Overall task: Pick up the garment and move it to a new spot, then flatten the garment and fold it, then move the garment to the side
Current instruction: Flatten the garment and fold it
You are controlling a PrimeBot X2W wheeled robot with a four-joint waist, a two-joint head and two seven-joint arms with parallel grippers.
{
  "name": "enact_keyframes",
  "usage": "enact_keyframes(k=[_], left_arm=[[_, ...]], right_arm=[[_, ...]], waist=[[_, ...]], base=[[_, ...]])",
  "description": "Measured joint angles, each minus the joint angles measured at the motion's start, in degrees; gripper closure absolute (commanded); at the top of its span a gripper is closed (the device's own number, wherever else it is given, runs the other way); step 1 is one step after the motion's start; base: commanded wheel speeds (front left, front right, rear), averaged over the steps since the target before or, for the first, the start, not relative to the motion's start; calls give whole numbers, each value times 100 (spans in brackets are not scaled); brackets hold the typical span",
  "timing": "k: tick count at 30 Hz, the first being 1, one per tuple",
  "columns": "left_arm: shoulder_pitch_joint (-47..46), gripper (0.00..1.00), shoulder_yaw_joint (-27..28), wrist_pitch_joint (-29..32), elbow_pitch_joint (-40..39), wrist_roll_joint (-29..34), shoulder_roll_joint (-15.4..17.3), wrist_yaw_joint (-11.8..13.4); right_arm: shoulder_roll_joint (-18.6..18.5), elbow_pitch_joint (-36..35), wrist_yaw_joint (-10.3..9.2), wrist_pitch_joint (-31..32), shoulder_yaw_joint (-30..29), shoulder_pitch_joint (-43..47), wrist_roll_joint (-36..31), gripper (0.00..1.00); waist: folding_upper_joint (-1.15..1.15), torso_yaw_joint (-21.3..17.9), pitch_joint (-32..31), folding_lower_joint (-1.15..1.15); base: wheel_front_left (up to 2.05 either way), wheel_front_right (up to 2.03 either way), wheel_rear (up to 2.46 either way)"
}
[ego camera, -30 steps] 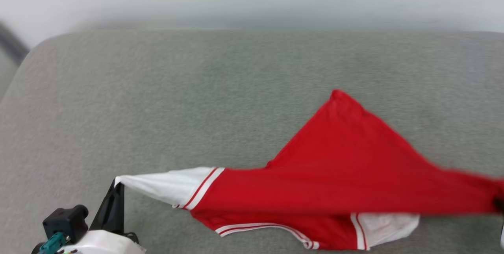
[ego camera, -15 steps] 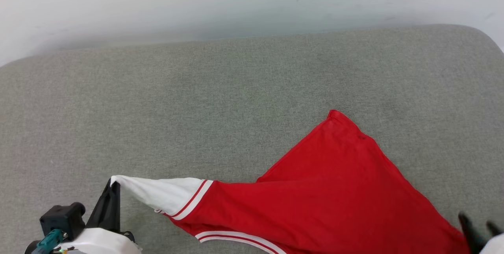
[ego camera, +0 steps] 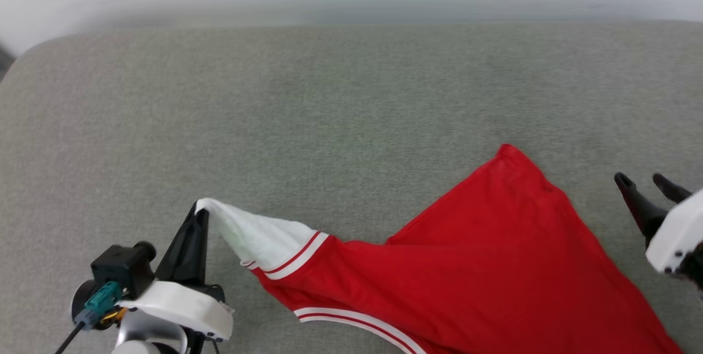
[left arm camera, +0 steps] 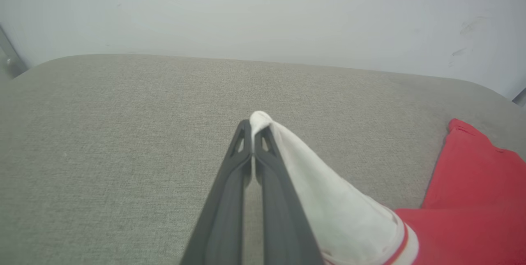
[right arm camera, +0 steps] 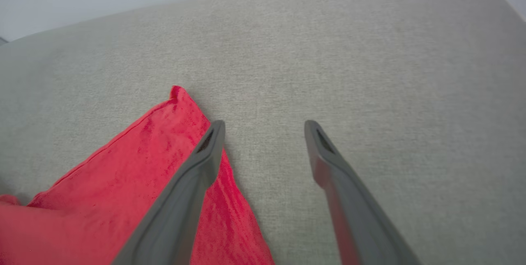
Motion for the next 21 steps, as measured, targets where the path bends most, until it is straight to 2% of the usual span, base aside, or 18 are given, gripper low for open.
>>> enact_keyframes(k=[5,9,12,21], left_arm=[[-318,100,-177,-172,109,31,-156,-124],[-565,100,-309,-307,175,44,-272,-222],[-717,100,-375,-372,255,73,-346,-302],[-1055,100,-464,-537,537,65,-478,-461]], right_arm=[[-475,146,1,1496,443,-794,410,0],[-683,190,1,2407,859,-1268,313,0],[-743,280,1,2709,1131,-1562,225,0],[-761,824,1,3051,1668,-2084,188,0]], waist=[[0,305,248,0],[0,530,515,0],[0,678,736,0],[0,1012,1255,0]], base=[[0,0,0],[0,0,0],[0,0,0],[0,0,0]])
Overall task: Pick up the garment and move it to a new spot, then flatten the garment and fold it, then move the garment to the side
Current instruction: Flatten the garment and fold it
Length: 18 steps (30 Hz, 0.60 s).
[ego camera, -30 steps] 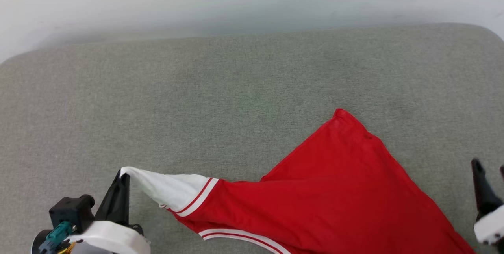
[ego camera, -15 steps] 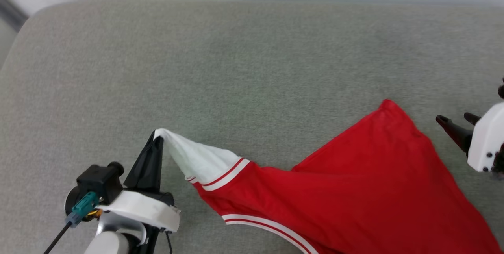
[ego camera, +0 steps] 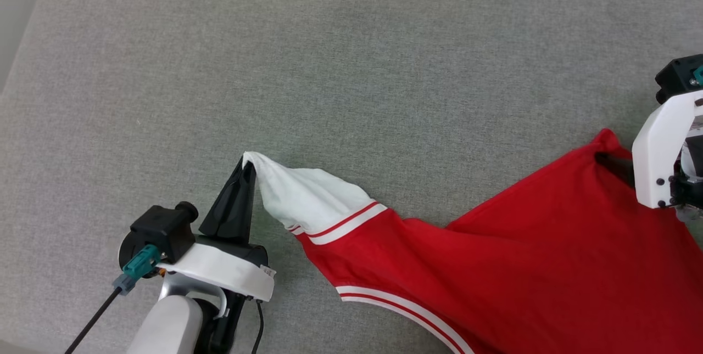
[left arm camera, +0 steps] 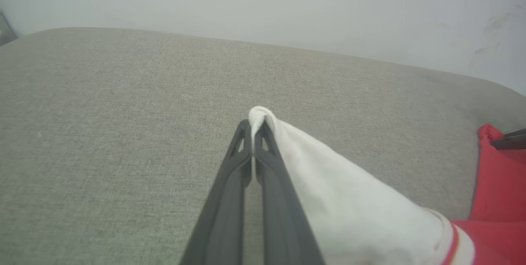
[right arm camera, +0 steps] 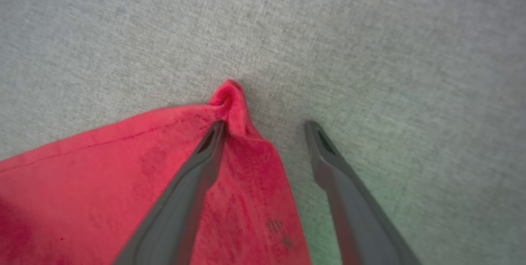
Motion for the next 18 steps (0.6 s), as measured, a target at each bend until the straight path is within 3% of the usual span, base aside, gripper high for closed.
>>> enact_keyframes(k=[1,2,3,4,5,11,18], left_arm=[[-2,100,-2,-8,31,-2,-9,-15],[-2,100,1,-25,60,-12,-14,-25],[-2,100,11,-34,86,-23,-12,-26],[-2,100,23,-41,113,-33,-11,-26],[-2,100,35,-51,134,-34,-9,-26],[55,100,152,23,243,-138,70,18],[-281,100,480,342,1,-222,514,44]], right_arm=[[-23,47,0,67,31,-34,16,0],[-34,99,0,129,44,-64,59,51],[-37,153,0,181,54,-97,96,51],[-33,185,0,233,77,-126,102,79],[-19,220,0,247,107,-150,102,100],[101,405,-1,91,307,-169,138,100],[353,684,0,-1038,115,-486,-415,100]], waist=[[0,25,19,0],[0,44,32,0],[0,51,34,0],[0,46,25,0],[0,35,8,0],[0,-74,-218,0],[0,-371,-655,0]], base=[[0,0,0],[0,0,0],[0,0,0],[0,0,0],[0,0,0],[0,0,0],[0,0,0]])
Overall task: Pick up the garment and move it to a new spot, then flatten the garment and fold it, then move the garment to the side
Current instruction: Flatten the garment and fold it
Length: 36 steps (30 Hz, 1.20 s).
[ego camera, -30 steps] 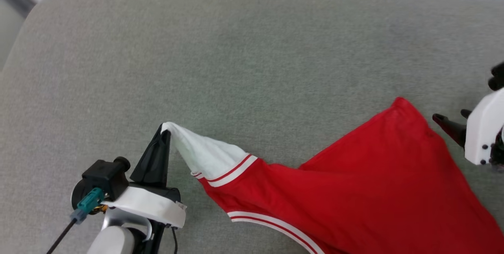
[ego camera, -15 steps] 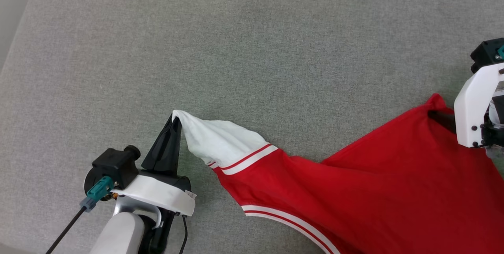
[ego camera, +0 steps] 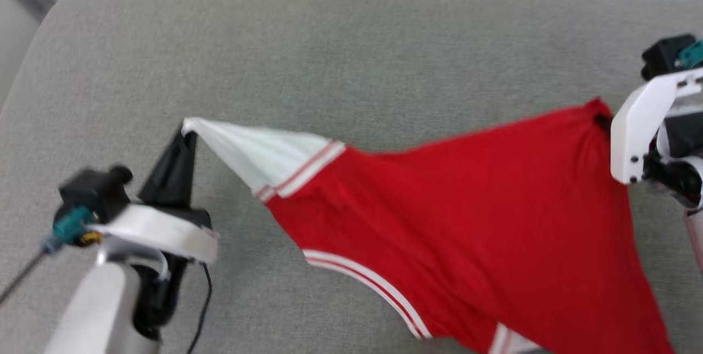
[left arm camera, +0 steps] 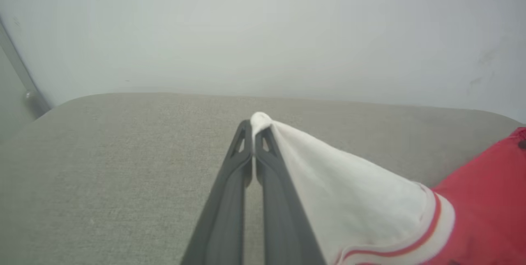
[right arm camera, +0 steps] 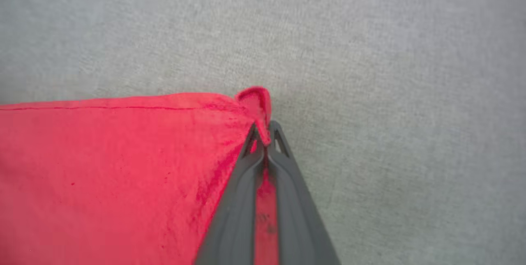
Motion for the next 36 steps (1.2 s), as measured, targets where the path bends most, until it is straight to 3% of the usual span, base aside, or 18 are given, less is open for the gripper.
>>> enact_keyframes(k=[5,10,17,25,36], left_arm=[[-845,100,229,630,102,-286,282,-54],[-2147,100,305,1182,824,-390,486,-83],[-3996,100,135,1222,2034,-110,642,-231],[-5961,100,40,985,2738,151,669,-274],[-8311,100,-5,695,3394,428,892,-337]], right_arm=[[445,398,0,-567,-401,-402,-341,100],[809,779,0,-1033,-646,-1061,-665,100],[1031,1122,1,-1750,-1024,-2183,-1113,100],[1098,1221,1,-2265,-1366,-3590,-1527,100],[1012,970,2,-2532,-1614,-5481,-1898,100]], waist=[[0,-324,-292,0],[0,-681,-487,0],[0,-1065,-494,0],[0,-1174,27,0],[0,-1128,1311,1]], base=[[0,0,0],[0,0,0],[0,0,0],[0,0,0],[0,0,0]])
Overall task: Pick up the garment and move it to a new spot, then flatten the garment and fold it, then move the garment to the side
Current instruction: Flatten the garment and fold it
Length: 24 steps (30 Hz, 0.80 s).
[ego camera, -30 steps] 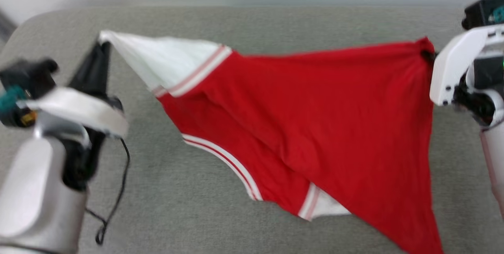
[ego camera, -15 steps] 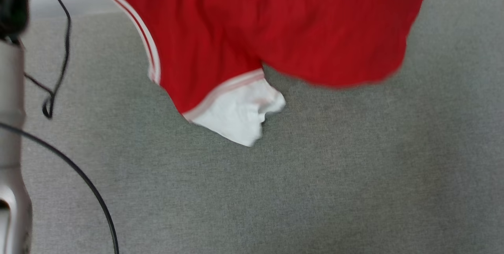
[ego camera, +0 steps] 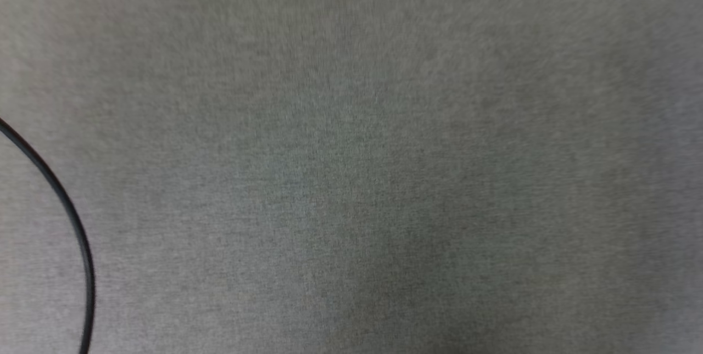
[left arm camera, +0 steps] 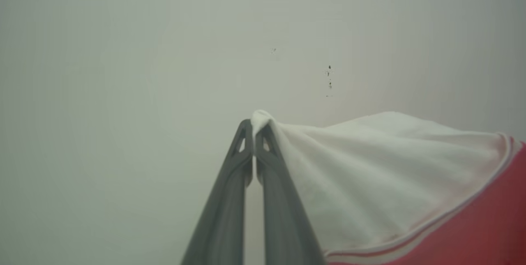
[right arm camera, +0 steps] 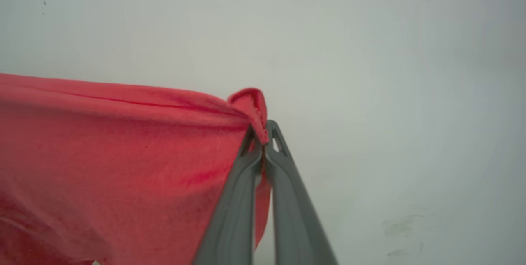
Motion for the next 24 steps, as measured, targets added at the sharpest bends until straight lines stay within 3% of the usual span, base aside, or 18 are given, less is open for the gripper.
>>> enact_keyframes(k=[12,24], left_arm=[[-205,100,-123,-416,832,-182,-112,-152],[1905,100,-456,-790,1522,-837,-375,-236]], right_arm=[[170,646,0,-298,103,-308,-194,100],[152,1682,-1,-894,809,1438,319,100]], waist=[[0,144,1045,1],[0,238,182,0]], base=[[0,0,0],[0,0,0]])
